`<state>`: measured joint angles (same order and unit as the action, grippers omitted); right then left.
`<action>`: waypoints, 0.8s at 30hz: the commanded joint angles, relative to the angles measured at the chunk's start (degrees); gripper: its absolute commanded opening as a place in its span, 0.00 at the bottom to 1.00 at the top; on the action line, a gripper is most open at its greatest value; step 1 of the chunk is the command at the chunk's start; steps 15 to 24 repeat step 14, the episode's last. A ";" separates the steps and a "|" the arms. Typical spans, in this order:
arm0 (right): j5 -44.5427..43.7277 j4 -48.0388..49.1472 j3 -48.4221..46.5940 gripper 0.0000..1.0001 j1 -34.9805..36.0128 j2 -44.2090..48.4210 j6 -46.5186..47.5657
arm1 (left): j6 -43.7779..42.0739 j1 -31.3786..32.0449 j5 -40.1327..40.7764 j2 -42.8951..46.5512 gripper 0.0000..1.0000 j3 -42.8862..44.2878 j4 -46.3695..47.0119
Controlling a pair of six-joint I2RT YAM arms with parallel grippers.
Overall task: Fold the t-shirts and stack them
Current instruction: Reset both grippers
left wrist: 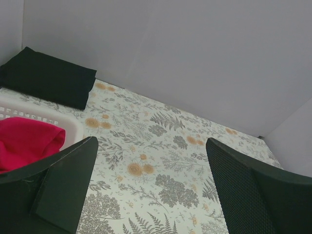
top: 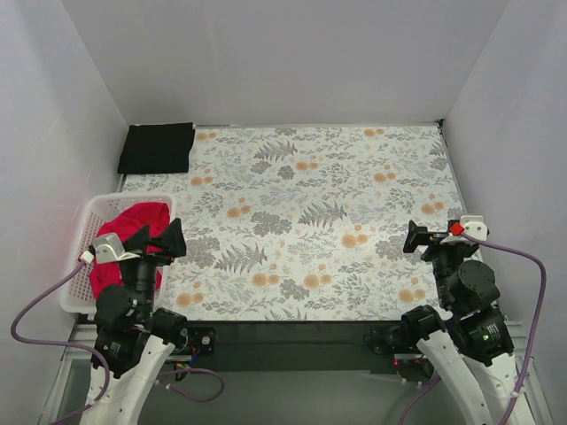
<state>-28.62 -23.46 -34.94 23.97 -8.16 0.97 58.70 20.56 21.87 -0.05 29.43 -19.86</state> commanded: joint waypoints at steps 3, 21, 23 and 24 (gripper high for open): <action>-0.03 4.83 1.27 0.98 -0.24 2.19 0.87 | -1.30 0.01 0.63 2.78 0.93 -1.13 2.19; 1.29 6.23 2.85 0.98 -0.24 2.98 1.14 | -0.16 0.01 -0.42 2.69 0.98 -5.34 10.71; 1.29 6.23 2.85 0.98 -0.24 2.98 1.14 | -0.16 0.01 -0.42 2.69 0.98 -5.34 10.71; 1.29 6.23 2.85 0.98 -0.24 2.98 1.14 | -0.16 0.01 -0.42 2.69 0.98 -5.34 10.71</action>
